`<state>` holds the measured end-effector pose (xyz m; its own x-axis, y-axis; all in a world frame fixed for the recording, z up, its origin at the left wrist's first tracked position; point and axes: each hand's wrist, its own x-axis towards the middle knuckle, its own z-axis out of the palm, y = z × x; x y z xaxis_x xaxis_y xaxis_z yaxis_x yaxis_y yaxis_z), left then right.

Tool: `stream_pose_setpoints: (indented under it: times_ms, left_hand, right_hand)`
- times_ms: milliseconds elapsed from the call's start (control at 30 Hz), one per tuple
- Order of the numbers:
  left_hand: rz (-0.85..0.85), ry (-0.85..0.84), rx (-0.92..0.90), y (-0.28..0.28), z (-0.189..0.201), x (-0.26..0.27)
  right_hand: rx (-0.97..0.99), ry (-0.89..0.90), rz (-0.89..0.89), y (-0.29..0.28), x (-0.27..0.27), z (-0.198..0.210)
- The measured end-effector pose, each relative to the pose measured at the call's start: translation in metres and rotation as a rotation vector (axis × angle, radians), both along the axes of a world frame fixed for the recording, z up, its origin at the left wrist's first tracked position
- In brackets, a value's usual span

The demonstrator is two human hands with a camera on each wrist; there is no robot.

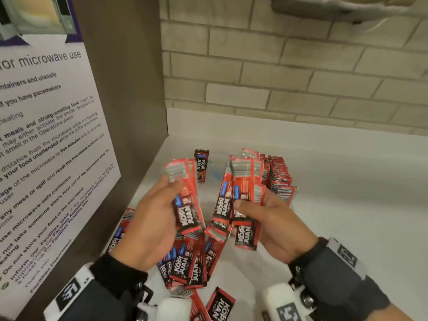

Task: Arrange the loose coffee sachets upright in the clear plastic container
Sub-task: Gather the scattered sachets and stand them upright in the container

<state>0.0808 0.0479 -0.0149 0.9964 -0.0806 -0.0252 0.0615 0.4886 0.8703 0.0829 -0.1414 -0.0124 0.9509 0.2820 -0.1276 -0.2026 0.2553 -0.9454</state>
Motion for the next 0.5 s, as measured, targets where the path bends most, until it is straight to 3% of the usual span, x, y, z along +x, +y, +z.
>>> stream_pose_setpoints:
  times_ms: [133, 500]
  left_hand:
    - [-0.146, 0.059, 0.038, -0.021, -0.005, -0.010]
    - [-0.153, 0.010, 0.191, -0.024, -0.013, -0.008]
  right_hand:
    - [-0.082, -0.052, 0.049, 0.013, 0.000, 0.002]
    - [-0.085, 0.042, 0.141, 0.030, -0.002, -0.010]
